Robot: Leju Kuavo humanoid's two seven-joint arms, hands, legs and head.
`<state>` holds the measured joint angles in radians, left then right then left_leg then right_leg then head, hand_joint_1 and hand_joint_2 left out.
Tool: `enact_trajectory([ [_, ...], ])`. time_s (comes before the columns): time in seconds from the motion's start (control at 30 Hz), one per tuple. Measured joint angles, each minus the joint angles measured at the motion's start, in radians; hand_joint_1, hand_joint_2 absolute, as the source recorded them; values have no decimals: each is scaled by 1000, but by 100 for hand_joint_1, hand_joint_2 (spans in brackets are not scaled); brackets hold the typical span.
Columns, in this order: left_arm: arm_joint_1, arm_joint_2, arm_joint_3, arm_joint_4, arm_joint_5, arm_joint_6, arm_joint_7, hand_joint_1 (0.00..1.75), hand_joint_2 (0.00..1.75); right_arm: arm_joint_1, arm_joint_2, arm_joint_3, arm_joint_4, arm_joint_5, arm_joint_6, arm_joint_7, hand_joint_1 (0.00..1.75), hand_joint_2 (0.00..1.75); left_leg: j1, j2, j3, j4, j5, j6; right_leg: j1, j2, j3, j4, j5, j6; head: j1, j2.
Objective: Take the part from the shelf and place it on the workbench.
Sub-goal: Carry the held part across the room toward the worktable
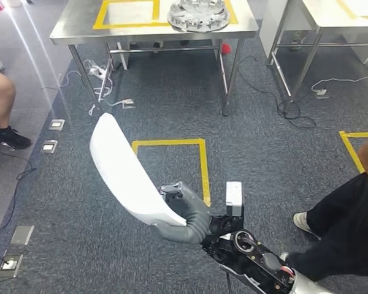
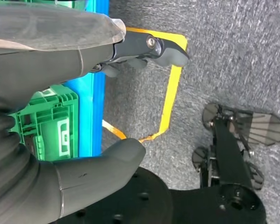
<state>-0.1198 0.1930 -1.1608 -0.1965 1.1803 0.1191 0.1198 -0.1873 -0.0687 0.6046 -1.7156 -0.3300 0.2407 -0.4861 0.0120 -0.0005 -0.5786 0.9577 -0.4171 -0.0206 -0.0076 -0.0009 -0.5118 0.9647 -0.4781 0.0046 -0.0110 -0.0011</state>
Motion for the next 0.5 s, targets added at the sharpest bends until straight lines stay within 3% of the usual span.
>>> enact_trajectory([
  [0.07, -1, -1, 0, 0, 0, 0, 0, 0, 175, 0, 0, 0, -1, 0, 0, 0, 175, 175, 0, -1, 4, -7, -1, 6, -1, -1, 1, -3, -4, 10, 1, 0],
  [0.13, 1, -1, 0, 0, 0, 0, 0, 0, 175, 0, 0, 0, -2, 0, 0, -1, 175, 175, 4, 0, 13, -16, -1, 16, -1, -1, -10, 29, -28, 19, 7, 0],
  [0.23, 1, -1, 0, 0, 0, 0, 0, 0, 175, 1, 0, -1, -3, -1, 0, -2, 175, 175, 4, 1, 23, -20, -5, 27, -3, -1, -97, 218, -117, 26, 24, 0],
  [0.27, 1, -1, 0, 0, 0, 0, 0, 0, 175, 3, 0, -1, -3, -1, 0, -2, 175, 175, 3, 1, 25, -20, -7, 29, -3, -1, -128, 275, -132, 28, 29, 0],
  [0.3, 2, -1, 0, 0, 0, 0, 0, 0, 175, 4, 0, -1, -3, -1, 0, -2, 175, 175, 2, 0, 27, -19, -10, 29, -3, -1, -143, 298, -129, 28, 32, 0],
  [0.33, 2, -1, 0, 0, -1, 0, 0, 0, 175, 5, 0, -1, -3, -2, -1, -2, 175, 175, 2, -1, 32, -19, -13, 28, -3, -1, -139, 279, -104, 28, 35, 0],
  [0.43, 3, -2, 0, 0, -4, -2, -2, 0, 175, 5, 0, -2, -3, -3, -1, -2, 175, 175, 0, -5, 48, -15, -27, 19, -1, 1, -57, 87, 5, 19, 48, 0],
  [0.5, 2, -3, 0, 0, -5, -3, -3, 0, 175, 5, 0, -2, -3, -3, -1, -2, 175, 175, -3, -7, 48, -11, -31, 11, 2, 2, -22, 18, 18, 10, 52, 0],
])
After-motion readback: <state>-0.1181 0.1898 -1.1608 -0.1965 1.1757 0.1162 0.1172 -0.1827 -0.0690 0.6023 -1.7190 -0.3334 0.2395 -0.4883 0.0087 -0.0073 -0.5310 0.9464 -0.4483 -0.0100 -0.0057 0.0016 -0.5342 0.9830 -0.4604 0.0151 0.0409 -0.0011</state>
